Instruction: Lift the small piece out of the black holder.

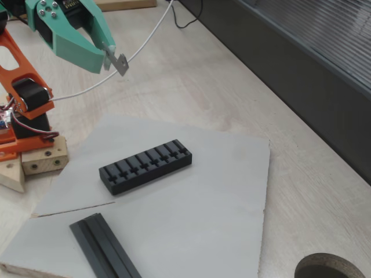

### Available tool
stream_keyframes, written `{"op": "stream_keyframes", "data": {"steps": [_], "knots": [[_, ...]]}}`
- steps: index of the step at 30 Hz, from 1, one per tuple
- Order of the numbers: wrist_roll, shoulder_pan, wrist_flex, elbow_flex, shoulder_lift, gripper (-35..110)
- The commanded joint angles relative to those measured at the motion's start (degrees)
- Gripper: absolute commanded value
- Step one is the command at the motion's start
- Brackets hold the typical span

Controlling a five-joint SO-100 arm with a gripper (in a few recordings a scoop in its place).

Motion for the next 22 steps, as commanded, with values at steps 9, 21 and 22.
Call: {"op": "stream_keyframes", "data": {"steps": [9,21,22], "knots": [[0.4,1.1,-0.3,-1.4,1.8,2],[0.4,1.1,-0.3,-1.4,1.8,2],[0.4,1.1,-0.3,-1.4,1.8,2]]}}
